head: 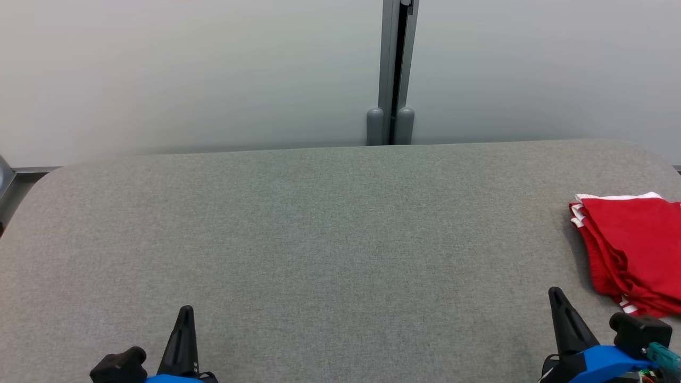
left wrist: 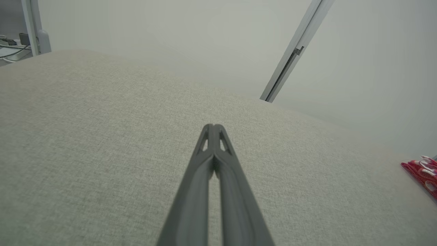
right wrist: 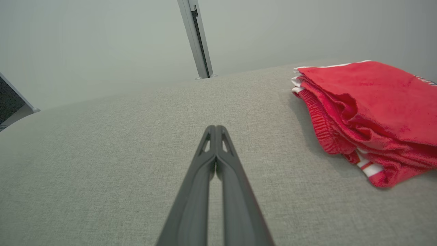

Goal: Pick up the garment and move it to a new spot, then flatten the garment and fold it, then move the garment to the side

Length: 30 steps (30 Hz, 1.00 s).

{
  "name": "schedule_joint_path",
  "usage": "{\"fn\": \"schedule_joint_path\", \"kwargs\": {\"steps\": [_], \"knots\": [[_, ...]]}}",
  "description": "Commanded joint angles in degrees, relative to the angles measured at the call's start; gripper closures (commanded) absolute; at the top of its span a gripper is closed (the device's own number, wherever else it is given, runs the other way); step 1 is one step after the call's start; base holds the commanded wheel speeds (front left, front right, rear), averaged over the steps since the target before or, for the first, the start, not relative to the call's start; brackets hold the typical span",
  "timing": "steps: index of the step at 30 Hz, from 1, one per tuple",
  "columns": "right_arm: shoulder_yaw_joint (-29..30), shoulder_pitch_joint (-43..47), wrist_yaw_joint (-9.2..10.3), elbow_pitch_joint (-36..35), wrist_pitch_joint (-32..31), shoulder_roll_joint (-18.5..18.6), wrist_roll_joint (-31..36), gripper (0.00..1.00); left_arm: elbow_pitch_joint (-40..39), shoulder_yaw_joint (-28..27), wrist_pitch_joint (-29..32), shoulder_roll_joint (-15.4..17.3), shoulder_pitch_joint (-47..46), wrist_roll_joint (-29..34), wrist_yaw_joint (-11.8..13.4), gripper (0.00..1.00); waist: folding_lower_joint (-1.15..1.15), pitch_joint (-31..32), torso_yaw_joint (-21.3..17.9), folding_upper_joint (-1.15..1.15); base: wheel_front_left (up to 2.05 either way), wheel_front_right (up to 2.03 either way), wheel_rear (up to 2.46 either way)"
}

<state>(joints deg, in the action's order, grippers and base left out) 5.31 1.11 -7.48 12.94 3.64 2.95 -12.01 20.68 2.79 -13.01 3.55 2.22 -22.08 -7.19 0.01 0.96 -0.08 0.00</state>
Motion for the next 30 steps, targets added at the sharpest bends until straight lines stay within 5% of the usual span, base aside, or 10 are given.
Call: {"fn": "schedule_joint_path", "kwargs": {"steps": [1, 30], "knots": [[0.19, -1.46, 0.0, -0.76, -0.34, 0.12, -4.32, 1.0, -1.24, -0.6, 0.91, 0.22, -1.71, -3.65, -0.04, 1.0, 0.0, -0.03, 0.0, 0.0, 0.0, 0.0, 0.0], [0.34, -3.61, -0.01, -0.43, -3.68, 0.06, -32.12, 1.0, -3.37, -3.78, 7.69, -0.09, -4.45, -27.93, -0.16, 1.0, 0.0, -0.31, 0.02, 0.0, 0.0, 0.0, 0.0]]}}
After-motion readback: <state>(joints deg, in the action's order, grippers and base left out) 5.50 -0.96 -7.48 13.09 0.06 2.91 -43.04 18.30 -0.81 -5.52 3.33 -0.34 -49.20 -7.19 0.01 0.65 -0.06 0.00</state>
